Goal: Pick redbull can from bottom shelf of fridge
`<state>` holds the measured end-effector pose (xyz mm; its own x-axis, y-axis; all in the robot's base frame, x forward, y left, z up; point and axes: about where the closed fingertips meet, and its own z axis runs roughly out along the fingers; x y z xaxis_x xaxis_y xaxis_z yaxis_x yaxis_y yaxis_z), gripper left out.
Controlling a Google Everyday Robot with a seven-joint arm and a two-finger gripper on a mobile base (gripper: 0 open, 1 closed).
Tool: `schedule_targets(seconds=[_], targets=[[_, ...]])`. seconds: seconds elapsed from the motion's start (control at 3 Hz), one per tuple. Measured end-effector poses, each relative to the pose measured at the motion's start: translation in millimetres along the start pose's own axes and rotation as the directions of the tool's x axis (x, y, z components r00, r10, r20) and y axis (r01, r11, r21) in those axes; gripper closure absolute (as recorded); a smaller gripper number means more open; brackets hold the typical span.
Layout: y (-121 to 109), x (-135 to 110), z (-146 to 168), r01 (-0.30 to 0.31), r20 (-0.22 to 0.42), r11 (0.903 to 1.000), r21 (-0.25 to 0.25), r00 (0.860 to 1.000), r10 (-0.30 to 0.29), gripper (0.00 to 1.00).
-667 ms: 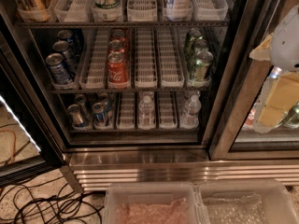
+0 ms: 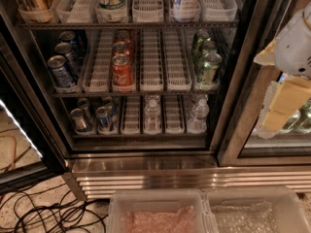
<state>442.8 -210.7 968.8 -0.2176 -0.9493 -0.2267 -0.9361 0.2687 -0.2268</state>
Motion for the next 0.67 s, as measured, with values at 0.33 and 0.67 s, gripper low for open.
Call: schedule_targets(seconds=[0.33,0.67], targets=[[8.7,-15.7,14.5,0.018,0.042,0.9986,-0.05,0.999,-0.016,0.0],[8.7,-15.7,14.5,0.018,0.042,0.9986,-0.05,0.999,-0.016,0.0]])
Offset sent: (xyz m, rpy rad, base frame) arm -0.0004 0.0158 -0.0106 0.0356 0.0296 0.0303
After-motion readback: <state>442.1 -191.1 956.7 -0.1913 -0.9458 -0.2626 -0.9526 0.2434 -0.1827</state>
